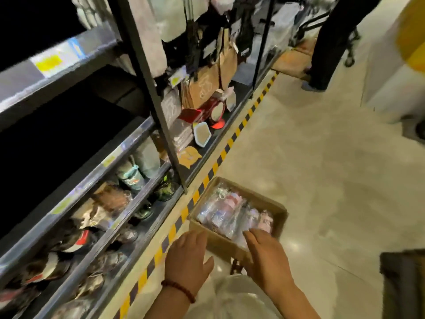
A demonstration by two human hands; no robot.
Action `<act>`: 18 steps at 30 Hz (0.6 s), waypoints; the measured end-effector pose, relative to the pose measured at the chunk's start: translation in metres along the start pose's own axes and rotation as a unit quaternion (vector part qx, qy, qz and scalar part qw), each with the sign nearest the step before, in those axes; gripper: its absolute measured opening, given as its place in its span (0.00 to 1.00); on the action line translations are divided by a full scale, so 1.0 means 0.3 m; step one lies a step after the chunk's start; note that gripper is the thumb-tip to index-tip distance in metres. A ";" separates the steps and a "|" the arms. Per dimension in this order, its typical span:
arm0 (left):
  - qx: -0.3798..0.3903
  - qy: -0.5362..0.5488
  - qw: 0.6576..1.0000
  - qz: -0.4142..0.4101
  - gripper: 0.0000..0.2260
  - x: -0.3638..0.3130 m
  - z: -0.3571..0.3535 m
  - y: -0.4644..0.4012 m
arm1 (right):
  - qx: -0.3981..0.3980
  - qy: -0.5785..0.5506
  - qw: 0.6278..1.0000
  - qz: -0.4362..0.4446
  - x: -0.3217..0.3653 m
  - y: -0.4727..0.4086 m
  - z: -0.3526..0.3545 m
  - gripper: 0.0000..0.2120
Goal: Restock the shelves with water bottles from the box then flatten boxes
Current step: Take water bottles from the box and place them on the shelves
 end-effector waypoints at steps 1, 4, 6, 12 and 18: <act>0.031 0.007 0.999 -0.009 0.28 -0.058 0.007 -0.047 | -0.002 -0.004 1.000 -0.013 -0.052 -0.033 0.030 0.22; 0.026 0.029 0.999 -0.024 0.26 -0.179 0.004 -0.185 | -0.008 0.004 0.999 -0.047 -0.193 -0.115 0.101 0.19; 0.026 0.036 0.999 -0.026 0.26 -0.229 -0.009 -0.266 | -0.004 -0.001 0.998 -0.059 -0.260 -0.156 0.125 0.23; 0.058 0.040 0.997 0.017 0.25 -0.255 -0.072 -0.477 | 0.029 -0.033 0.994 -0.096 -0.401 -0.278 0.082 0.19; 0.123 0.034 0.990 0.060 0.26 -0.197 -0.251 -0.722 | 0.097 -0.061 0.985 -0.132 -0.513 -0.480 -0.085 0.18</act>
Point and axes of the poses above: each hand's wrist, its own y-axis away from the middle knuckle, its own z-axis out of the back of the hand, x = y × z, the point moved 6 cm from there along -y, towards the middle knuckle, and after that the axes turned 10 degrees about -y, right-handed, at the moved point
